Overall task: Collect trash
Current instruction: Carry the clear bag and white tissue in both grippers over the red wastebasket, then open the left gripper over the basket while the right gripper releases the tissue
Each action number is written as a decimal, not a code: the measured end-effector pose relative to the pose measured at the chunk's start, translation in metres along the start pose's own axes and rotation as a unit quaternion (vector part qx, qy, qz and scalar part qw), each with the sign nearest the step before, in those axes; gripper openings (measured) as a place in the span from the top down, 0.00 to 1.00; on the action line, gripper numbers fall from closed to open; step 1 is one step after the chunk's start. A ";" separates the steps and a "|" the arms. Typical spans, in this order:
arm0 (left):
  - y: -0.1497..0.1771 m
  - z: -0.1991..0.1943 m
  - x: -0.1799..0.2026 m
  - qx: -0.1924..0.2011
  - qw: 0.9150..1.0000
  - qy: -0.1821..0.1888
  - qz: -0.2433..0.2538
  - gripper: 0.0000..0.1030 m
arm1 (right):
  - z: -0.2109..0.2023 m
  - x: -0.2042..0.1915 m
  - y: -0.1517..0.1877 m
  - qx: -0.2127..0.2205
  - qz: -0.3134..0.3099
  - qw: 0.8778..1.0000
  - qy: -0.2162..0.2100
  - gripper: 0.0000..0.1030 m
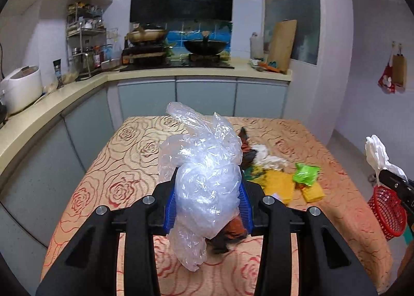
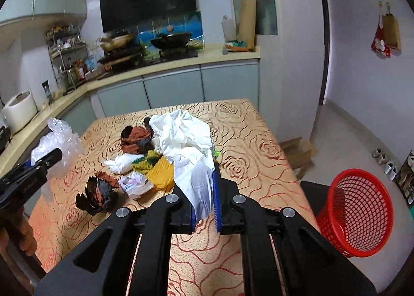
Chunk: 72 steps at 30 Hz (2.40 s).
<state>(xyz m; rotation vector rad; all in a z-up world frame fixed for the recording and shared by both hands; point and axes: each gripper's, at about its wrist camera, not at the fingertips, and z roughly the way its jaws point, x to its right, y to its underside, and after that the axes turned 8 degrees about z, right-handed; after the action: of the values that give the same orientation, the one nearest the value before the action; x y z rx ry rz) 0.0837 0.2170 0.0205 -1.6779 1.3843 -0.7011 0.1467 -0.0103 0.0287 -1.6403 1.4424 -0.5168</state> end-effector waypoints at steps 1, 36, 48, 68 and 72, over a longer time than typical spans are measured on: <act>-0.001 -0.001 0.004 0.002 1.000 0.004 0.001 0.64 | -0.003 0.002 -0.001 0.003 0.002 1.000 0.001 0.90; -0.019 0.008 0.266 0.008 0.954 0.258 0.149 0.63 | -0.080 0.199 0.008 0.062 0.139 0.971 0.186 0.90; -0.002 0.031 0.360 -0.039 0.911 0.355 0.205 0.63 | -0.073 0.254 0.025 0.035 0.175 0.954 0.242 0.90; 0.018 0.077 0.406 -0.092 0.879 0.396 0.248 0.53 | -0.017 0.293 0.040 -0.048 0.183 0.950 0.248 0.89; 0.017 0.078 0.403 -0.087 0.879 0.399 0.245 0.40 | -0.011 0.295 0.041 -0.056 0.185 0.951 0.240 0.88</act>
<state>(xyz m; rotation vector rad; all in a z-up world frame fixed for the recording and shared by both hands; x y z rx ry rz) 0.2354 -0.1547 -0.0670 -1.0789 2.4001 -1.0369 0.1857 -0.2899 -0.0659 -1.3276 2.1202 -0.6520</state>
